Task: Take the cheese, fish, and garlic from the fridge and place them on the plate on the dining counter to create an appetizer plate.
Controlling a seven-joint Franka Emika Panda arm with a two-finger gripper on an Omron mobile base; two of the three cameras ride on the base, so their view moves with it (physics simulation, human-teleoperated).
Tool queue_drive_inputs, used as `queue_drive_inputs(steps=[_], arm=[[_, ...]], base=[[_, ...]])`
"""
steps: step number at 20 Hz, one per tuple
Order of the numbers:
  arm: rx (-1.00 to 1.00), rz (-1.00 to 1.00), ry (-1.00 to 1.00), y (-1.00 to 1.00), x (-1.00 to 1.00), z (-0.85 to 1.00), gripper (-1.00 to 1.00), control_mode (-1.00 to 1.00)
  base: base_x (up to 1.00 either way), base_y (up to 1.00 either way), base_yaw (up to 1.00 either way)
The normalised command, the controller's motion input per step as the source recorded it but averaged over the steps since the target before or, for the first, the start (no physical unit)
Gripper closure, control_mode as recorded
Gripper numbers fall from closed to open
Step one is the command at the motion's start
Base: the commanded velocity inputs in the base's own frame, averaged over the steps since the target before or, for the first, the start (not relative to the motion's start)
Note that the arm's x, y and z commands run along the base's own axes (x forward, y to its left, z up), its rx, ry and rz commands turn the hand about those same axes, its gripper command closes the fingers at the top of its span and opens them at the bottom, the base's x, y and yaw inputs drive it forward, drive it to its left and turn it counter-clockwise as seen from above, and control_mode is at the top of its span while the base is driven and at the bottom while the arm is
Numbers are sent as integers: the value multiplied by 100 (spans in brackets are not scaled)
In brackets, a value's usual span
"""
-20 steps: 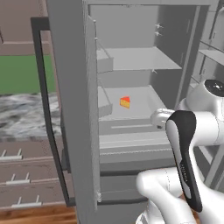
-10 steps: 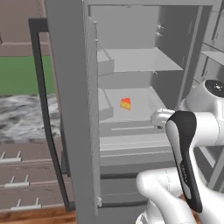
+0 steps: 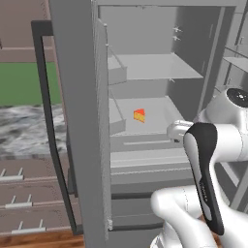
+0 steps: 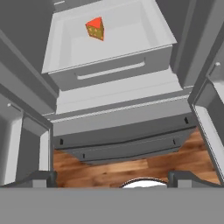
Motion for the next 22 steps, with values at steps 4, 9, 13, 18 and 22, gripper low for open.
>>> queue_drive_inputs(steps=[4, 9, 13, 18, 22], arm=[[0, 1, 0, 0, 15, 0, -100, -100], [-2, 5, -14, -1, 28, -24, -100, -100], [0, 11, -5, -14, 48, -18, -100, -100], [0, 8, 1, -9, 58, -3, -100, -100], [-1, 0, 6, 0, 74, 0, -100, -100]], base=[[0, 0, 0], [0, 0, 0], [0, 0, 0], [0, 0, 0], [0, 0, 0]])
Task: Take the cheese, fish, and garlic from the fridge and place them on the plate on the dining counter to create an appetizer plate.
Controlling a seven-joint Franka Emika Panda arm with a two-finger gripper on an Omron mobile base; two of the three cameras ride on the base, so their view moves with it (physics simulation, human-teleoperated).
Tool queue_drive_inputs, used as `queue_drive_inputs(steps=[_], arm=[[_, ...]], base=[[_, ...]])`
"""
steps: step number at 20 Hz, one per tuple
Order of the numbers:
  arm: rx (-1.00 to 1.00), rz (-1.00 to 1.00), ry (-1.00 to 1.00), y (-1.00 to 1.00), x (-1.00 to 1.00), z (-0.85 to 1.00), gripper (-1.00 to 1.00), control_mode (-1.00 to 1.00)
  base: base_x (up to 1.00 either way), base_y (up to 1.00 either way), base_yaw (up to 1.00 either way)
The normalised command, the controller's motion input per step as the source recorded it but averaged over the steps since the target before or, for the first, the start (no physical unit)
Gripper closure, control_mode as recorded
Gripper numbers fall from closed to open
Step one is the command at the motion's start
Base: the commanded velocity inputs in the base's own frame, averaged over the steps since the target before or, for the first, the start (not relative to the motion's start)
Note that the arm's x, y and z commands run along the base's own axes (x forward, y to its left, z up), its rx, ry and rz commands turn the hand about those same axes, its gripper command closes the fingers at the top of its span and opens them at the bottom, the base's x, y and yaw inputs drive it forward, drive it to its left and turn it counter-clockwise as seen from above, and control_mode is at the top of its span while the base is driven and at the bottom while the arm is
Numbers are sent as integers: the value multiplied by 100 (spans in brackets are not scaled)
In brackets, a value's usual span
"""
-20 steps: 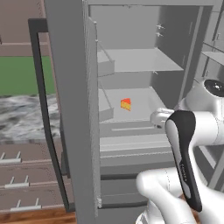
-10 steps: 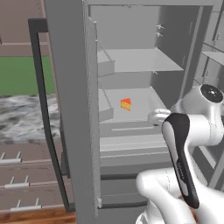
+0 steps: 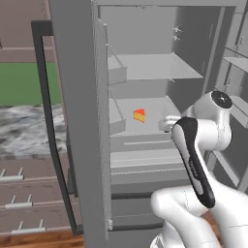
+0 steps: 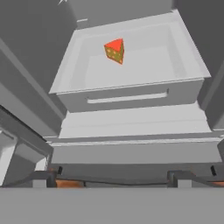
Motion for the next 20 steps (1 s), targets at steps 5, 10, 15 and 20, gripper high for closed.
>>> queue_drive_inputs(steps=[5, 10, 15, 20], arm=[[-6, 0, 0, 0, 61, -19, -100, -100], [-5, 0, 0, 0, 58, -25, -100, -100], [-1, 0, -1, 0, 40, -16, -100, -100], [0, 0, 0, 0, 47, -16, -100, -100]], base=[[0, 0, 0], [0, 0, 0], [0, 0, 0], [0, 0, 0]])
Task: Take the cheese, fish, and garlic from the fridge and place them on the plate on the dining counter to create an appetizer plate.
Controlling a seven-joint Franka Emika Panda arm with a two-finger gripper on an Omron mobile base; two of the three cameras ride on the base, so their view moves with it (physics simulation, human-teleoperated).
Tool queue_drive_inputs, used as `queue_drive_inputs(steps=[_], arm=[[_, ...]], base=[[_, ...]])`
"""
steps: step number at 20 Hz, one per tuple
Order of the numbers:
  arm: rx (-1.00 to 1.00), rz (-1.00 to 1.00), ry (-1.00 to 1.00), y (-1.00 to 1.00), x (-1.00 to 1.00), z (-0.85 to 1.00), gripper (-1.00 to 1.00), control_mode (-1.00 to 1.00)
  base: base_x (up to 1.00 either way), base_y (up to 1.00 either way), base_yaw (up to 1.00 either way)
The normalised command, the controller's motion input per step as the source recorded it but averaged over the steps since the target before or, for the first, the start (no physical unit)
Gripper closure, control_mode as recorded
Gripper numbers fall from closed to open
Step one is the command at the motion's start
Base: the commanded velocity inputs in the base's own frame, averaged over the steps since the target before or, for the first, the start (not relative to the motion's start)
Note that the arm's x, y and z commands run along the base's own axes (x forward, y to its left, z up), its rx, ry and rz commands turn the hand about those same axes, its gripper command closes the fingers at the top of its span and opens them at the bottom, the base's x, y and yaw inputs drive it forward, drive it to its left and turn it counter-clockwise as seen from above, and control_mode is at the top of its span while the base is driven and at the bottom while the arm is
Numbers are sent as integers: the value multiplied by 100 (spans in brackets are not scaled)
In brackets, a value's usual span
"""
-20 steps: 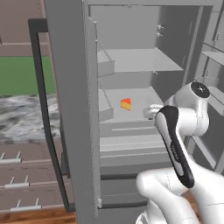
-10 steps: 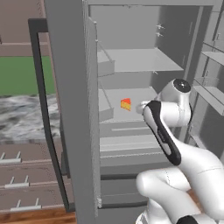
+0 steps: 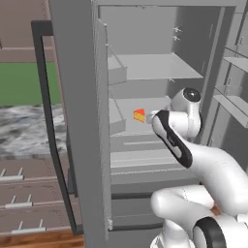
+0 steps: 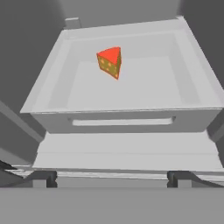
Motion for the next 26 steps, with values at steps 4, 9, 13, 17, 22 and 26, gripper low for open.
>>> queue_drive_inputs(steps=[4, 9, 13, 17, 22, 26], arm=[[0, 0, 0, 0, 54, -21, -100, -100], [0, 0, 0, 0, 52, -14, -100, -100], [0, 0, 0, 0, 56, -6, -100, -100], [0, 0, 0, 0, 54, -16, -100, -100], [0, 0, 0, 0, 45, -22, -100, -100], [0, 0, 0, 0, 40, -25, -100, -100]], base=[[0, 0, 0], [0, 0, 0], [0, 0, 0], [0, 0, 0], [0, 0, 0], [0, 0, 0]])
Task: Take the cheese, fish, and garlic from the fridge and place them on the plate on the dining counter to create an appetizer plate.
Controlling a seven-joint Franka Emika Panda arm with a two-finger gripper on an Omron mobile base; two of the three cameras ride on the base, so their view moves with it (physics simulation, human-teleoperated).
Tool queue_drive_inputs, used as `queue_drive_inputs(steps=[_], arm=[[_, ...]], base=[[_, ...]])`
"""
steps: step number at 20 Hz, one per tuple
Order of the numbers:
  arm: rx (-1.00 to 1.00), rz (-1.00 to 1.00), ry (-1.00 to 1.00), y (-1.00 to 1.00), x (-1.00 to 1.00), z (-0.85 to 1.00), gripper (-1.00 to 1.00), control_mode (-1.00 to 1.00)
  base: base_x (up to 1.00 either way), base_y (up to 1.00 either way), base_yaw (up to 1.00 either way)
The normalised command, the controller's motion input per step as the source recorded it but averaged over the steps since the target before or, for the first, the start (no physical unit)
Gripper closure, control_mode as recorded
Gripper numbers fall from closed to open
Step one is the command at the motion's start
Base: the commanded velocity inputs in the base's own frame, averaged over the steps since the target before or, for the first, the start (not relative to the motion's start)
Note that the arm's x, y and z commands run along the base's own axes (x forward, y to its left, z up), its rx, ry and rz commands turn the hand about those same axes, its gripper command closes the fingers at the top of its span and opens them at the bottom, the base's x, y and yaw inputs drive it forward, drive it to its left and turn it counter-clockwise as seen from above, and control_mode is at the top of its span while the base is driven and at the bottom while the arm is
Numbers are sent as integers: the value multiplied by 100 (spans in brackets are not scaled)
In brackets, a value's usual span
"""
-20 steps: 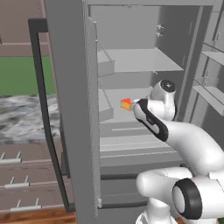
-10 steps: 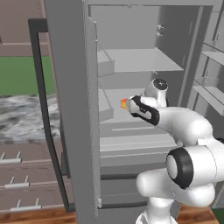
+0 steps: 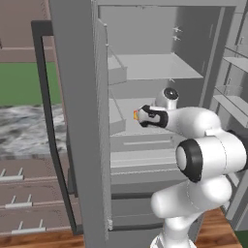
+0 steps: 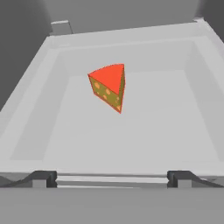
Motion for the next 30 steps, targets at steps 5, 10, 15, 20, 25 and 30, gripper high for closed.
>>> queue_drive_inputs(steps=[5, 10, 15, 20, 25, 30], arm=[[0, 6, 0, -6, 29, -23, -100, -100], [0, 13, 0, 0, 27, -22, -100, -100], [0, 5, 0, 0, 36, -18, -100, -100], [-2, 0, 0, 0, 39, -19, -100, -100], [0, 0, 0, 0, 39, -13, -100, -100], [0, 0, 0, -1, 42, -8, -100, -100]], base=[[0, 0, 0], [0, 0, 0], [0, 0, 0], [0, 0, 0], [0, 0, 0], [0, 0, 0]])
